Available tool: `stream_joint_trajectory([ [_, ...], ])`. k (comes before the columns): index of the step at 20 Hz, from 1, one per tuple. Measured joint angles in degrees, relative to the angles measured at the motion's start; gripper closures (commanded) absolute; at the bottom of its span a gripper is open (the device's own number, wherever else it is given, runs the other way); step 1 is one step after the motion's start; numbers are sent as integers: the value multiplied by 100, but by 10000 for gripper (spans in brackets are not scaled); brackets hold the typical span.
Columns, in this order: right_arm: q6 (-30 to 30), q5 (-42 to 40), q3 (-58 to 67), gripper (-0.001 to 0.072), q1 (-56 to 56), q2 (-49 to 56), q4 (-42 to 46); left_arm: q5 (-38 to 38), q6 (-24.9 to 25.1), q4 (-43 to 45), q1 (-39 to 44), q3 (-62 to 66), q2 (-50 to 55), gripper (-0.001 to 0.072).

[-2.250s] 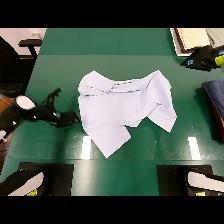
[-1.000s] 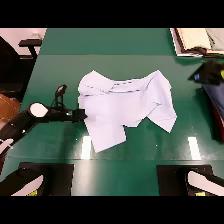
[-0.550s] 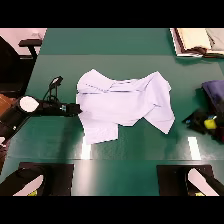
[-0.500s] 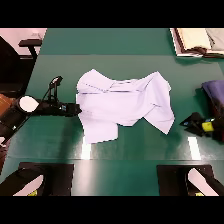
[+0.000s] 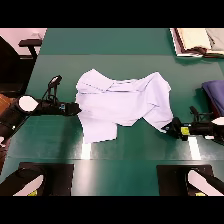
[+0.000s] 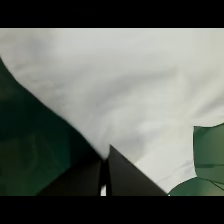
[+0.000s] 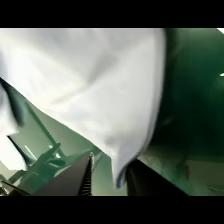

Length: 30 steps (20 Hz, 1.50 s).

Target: Fold the shirts.

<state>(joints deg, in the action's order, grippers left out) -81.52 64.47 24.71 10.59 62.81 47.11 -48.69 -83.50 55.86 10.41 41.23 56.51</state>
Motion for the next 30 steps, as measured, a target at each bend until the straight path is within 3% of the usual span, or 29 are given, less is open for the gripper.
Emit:
stream_joint_trajectory([
  [2,17,-249,48,695,-225,70,-7,-17,0,15,0,17,-9,686],
  [6,70,-610,553,695,-533,-205,208,-308,-2,197,0,389,-44,686],
  [10,92,-225,1696,695,-643,-951,120,-975,24,455,-2,1543,-271,686],
  [17,103,789,5051,695,50,-1965,111,-1346,83,1097,-2,4874,-1300,687],
  [23,94,1902,8039,696,1246,-1637,94,-1425,-295,1547,0,7152,-1582,688],
  [27,-136,2470,9329,696,1598,-1032,57,-1858,-752,2640,0,7333,-1539,687],
  [30,-286,2693,9211,697,1373,-643,105,-2286,-951,3279,4,6811,-1276,687],
])
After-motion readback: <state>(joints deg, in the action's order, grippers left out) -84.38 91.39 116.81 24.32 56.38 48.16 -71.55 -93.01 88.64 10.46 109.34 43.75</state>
